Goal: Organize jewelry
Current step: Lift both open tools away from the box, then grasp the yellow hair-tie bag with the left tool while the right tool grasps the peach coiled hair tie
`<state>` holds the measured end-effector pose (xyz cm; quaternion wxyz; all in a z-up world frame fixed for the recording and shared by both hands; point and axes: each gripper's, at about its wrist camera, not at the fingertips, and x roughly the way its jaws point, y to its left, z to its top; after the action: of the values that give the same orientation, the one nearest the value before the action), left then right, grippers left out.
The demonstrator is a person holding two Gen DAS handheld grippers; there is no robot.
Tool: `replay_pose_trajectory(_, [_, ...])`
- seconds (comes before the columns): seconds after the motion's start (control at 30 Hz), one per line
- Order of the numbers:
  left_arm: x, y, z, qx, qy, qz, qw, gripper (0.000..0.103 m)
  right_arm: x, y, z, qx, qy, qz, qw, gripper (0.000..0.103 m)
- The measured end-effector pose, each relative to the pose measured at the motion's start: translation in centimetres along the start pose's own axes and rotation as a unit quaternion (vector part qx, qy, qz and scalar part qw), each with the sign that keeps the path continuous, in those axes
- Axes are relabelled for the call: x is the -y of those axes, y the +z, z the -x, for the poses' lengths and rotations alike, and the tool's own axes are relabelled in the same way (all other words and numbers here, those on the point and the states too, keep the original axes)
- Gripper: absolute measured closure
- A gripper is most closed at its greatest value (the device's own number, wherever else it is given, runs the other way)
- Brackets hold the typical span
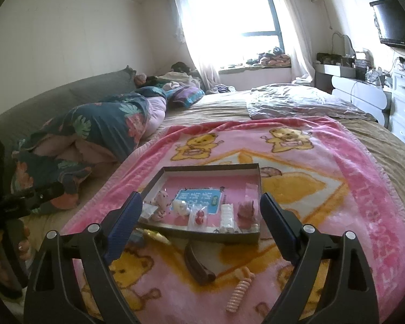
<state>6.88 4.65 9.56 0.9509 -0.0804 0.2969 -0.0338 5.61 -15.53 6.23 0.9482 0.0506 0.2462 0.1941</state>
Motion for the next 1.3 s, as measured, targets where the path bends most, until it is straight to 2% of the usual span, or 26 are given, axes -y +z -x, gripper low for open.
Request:
replay_pose_trajectory(0.6, [1.7, -5.4, -2.8, -0.07, 0.021, -0.041, 0.9965, 0.009, -0.3, -3.7, 0.7, -0.034, -0.001, 0.037, 0.999, 0.015])
replay_pose_trajectory(1.03, [2.6, -8.8, -4.9, -0.119, 0.019, -0.063, 0.9907, 0.009, 0.4, -7.5, -0.3, -0.088, -0.012, 0.052, 0.995, 0.015])
replay_pose_trajectory(1.2, [3.3, -9.5, -5.8, -0.125, 0.012, -0.069, 0.9897, 0.009, 0.6, -8.9, -0.7, -0.107, -0.012, 0.053, 0.993, 0.015])
replay_pose_trajectory(1.3, [4.0, -9.8, -6.5, -0.131, -0.005, -0.073, 0.9887, 0.009, 0.9, -9.9, -1.2, -0.119, -0.014, 0.051, 0.991, 0.015])
